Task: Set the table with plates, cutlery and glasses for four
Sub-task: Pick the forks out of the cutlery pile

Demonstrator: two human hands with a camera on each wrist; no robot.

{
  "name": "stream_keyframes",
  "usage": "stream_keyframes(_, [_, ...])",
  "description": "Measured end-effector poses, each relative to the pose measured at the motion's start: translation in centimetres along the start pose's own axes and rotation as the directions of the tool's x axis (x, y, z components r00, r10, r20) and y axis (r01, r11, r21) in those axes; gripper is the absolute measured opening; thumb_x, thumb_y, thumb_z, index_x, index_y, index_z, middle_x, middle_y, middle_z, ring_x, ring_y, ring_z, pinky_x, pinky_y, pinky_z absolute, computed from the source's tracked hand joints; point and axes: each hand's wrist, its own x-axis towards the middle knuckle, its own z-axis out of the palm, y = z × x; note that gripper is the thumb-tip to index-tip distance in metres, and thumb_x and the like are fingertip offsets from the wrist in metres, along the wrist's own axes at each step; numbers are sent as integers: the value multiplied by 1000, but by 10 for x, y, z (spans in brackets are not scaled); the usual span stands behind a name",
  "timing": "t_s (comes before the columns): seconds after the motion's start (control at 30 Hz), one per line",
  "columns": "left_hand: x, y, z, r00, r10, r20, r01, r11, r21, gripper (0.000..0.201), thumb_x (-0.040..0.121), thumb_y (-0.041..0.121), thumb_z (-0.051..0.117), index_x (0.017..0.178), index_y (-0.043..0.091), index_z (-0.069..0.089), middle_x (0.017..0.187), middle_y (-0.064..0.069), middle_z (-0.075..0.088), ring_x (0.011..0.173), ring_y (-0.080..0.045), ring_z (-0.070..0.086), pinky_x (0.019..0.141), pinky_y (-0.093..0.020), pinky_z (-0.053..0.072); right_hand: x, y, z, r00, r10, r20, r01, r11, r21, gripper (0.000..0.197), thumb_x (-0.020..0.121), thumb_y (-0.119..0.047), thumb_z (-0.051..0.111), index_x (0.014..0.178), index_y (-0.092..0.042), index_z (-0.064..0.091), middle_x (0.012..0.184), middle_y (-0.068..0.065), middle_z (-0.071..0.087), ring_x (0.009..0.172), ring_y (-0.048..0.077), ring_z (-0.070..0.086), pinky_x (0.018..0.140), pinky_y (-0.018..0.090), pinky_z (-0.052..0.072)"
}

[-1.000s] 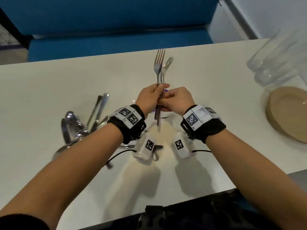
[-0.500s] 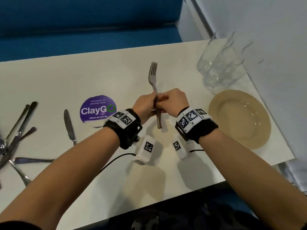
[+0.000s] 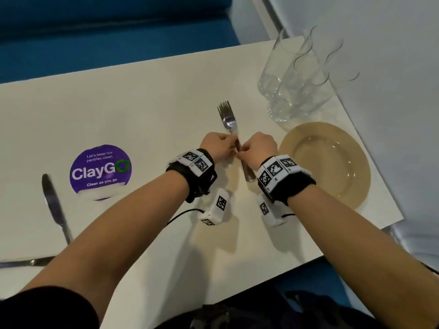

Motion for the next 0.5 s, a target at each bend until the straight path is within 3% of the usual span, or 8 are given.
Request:
stream_keyframes(0.1, [6,0,2,999,-1,-32,2,1000,23,25,90,21,63,67,15,69,63,-4,66,61,-20,65,76,-35,55,3,2,5,999,-17,-39,11,991,-136,21,87,-20,62,102,-8,70,98,15,68,94,30,64,74,31,49])
stream_keyframes(0.23, [13,0,10,996,-29,-88,36,996,78,11,79,19,73,71,19,66,80,-11,73,80,-26,71,84,-39,58,6,5,9,998,-18,-67,6,985,-171,17,89,-11,57,102,-5,67,100,16,67,99,34,63,77,34,50])
stream_keyframes(0.3, [17,0,16,991,-49,-126,63,992,110,22,71,24,77,84,20,60,95,-11,73,90,-26,70,89,-39,55,6,7,7,997,-25,-70,12,984,-179,18,90,-11,57,104,-5,66,103,16,66,99,34,62,76,33,49])
stream_keyframes(0.4, [16,5,24,991,-27,-132,58,970,235,40,74,30,77,108,16,60,109,-8,69,99,-23,67,92,-34,52,6,11,4,996,-43,-79,26,979,-203,20,92,-10,54,108,-4,63,106,17,65,100,34,62,75,34,47])
stream_keyframes(0.5, [19,6,27,989,7,-150,39,954,298,47,78,30,74,120,15,57,120,-6,63,109,-21,61,96,-29,47,2,13,1,995,-55,-81,35,973,-227,20,94,-6,48,109,0,60,109,19,63,102,35,60,75,34,45])
